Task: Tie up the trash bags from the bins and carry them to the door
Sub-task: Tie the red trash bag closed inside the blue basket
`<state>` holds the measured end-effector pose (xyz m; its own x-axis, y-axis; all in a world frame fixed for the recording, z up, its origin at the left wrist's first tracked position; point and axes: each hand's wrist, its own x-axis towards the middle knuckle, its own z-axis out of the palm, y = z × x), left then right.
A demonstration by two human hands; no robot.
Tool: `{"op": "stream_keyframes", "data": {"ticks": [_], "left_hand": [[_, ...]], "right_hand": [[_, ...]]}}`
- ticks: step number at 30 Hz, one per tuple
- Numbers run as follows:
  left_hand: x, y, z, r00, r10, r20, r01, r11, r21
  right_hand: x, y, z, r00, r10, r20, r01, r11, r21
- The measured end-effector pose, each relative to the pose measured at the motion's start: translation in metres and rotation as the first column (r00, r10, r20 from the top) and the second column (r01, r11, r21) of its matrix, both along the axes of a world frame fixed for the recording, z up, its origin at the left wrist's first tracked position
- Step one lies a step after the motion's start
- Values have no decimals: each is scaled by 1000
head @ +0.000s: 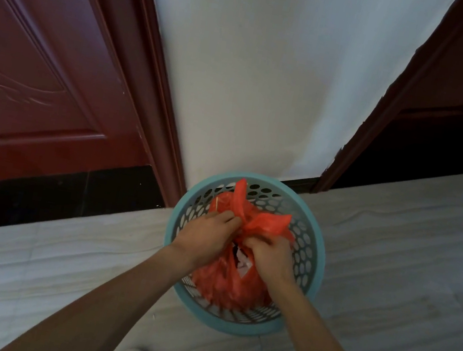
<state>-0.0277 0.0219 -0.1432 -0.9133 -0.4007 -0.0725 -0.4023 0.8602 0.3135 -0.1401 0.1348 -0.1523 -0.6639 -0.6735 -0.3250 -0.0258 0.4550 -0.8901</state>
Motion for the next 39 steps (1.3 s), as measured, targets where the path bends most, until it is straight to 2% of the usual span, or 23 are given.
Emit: {"op": "stream_keyframes", "data": {"ticks": [2,5,7,10,13,17,20,22,25,29,32,34,36,39], "left_hand": [[-4,1,3,999,3,33,-2,1000,-27],[-8,4,5,1000,5,30,-4,999,-33],[-7,3,6,1000,-2,15,2,1000,-13],[-5,1,7,999,-15,38,17,999,-50],[-6,2,4,999,-27,23,28,999,-41],[1,-7,0,998,57,-18,-53,982,179],[3,-13,2,996,84,18,-86,967,240],[-3,-15,7,995,94,21,-96,960,265],[-10,-20,15,992,121,45,-129,908,399],[-15,-31,16,981,121,152,-180,859,480],[-18,-33,19,977,141,162,-208,811,547],[-19,-30,18,977,151,153,-212,794,570],[-19,-28,13,975,173,139,-222,781,584],[-18,-26,7,968,221,117,-245,744,622]], "right_hand": [[2,0,3,986,11,167,-8,1000,-21],[-1,-3,2,983,-87,163,90,996,-7],[-3,-7,4,962,-153,224,155,988,8],[-3,-12,9,951,-122,285,117,993,35],[-5,-14,8,912,-169,374,175,984,18],[-18,-13,6,806,-188,561,217,976,15],[-26,-12,4,741,-127,659,164,986,5],[-29,-12,0,726,-82,683,107,994,5],[-36,-9,-2,738,34,674,0,999,-51],[-43,0,4,808,232,542,-171,972,-161],[-46,4,8,920,354,166,-334,932,-138],[-48,5,7,911,404,-80,-410,908,-88],[-47,4,4,862,420,-284,-436,900,9],[-38,-1,5,849,347,-398,-353,933,61]]}}
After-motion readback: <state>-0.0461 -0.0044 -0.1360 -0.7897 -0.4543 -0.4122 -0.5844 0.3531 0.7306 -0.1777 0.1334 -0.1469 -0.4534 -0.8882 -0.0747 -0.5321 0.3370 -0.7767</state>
